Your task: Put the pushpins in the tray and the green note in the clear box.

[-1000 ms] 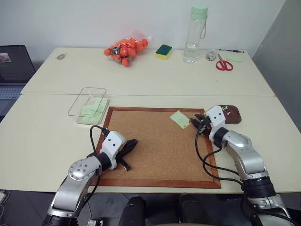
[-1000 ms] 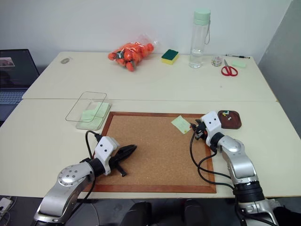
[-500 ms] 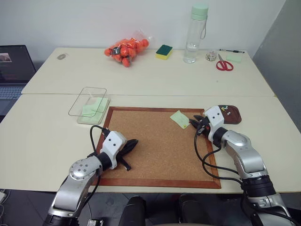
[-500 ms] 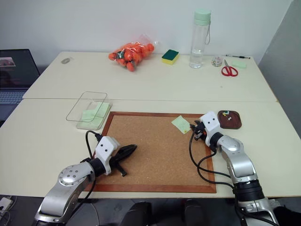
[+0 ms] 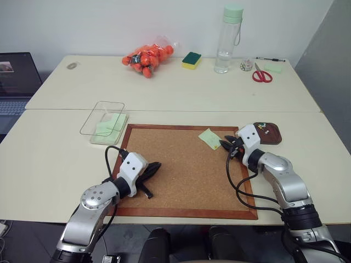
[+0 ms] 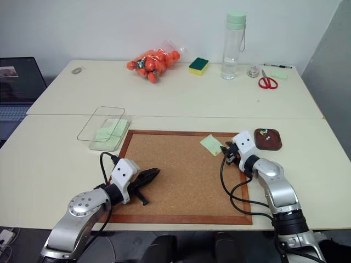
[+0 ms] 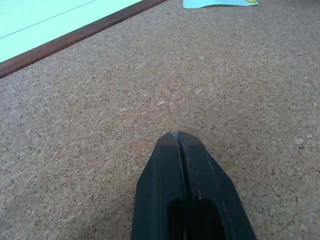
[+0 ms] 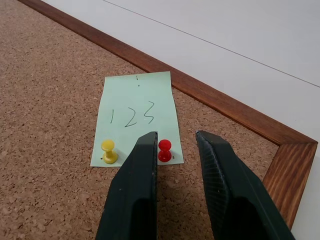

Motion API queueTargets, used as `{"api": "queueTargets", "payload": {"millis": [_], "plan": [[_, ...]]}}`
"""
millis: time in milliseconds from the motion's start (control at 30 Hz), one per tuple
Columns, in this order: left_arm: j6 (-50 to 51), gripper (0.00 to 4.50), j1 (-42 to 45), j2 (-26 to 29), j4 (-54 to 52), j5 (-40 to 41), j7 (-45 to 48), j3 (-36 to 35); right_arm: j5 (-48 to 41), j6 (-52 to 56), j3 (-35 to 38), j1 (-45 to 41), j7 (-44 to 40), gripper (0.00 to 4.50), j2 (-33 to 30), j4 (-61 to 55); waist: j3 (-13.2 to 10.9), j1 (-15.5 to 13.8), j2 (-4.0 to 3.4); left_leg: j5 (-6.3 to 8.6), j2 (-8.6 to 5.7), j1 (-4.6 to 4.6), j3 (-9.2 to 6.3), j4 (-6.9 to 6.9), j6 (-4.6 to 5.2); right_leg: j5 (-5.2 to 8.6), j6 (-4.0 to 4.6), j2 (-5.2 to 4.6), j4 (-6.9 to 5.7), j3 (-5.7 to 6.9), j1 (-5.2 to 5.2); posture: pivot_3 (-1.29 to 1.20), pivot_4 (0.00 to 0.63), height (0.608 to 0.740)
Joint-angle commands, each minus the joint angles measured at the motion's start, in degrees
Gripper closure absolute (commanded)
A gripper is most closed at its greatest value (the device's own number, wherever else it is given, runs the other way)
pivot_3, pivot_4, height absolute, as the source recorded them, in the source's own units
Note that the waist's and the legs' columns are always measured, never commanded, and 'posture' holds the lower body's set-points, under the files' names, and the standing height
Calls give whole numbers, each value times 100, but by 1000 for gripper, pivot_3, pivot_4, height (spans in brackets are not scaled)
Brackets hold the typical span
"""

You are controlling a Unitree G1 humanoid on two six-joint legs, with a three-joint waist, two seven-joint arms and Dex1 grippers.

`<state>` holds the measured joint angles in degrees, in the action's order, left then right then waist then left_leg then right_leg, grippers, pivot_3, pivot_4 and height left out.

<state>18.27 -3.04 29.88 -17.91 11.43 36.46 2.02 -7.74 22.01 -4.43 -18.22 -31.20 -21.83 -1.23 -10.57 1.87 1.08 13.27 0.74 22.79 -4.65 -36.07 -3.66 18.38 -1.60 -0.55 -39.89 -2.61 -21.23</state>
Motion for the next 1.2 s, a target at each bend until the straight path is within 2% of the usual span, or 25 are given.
{"api": "queueTargets", "payload": {"millis": [33, 233, 467, 1200], "plan": [[6, 4500, -20, -15, -38, -47, -5, 87, 30, 30, -18, -1, 0, 3217, -15, -92, 0, 0, 0, 0, 0, 0, 0, 0, 0, 0, 0, 0, 0, 0, 0, 0, 150, 740], [7, 4500, -16, -1, -34, -52, 2, 74, 55, 80, -32, -74, 38, 3217, 20, -1, 0, 0, 0, 0, 0, 0, 0, 0, 0, 0, 0, 0, 0, 0, 0, 0, 150, 740], [2, 4500, -13, 1, -27, -57, 5, 67, 62, 63, 16, -107, 81, 4465, 35, 55, 0, 1, 0, 0, 0, 0, 0, 0, 0, 0, 0, 0, 0, 0, 0, 0, 150, 740], [27, 4500, -70, 51, -52, -73, 57, 95, -527, -282, 500, 208, 111, 4465, 239, -530, 0, -3, 0, 0, 0, 4, 0, 2, 0, 0, 0, -4, 1, 0, -4, 0, 150, 740]]}}
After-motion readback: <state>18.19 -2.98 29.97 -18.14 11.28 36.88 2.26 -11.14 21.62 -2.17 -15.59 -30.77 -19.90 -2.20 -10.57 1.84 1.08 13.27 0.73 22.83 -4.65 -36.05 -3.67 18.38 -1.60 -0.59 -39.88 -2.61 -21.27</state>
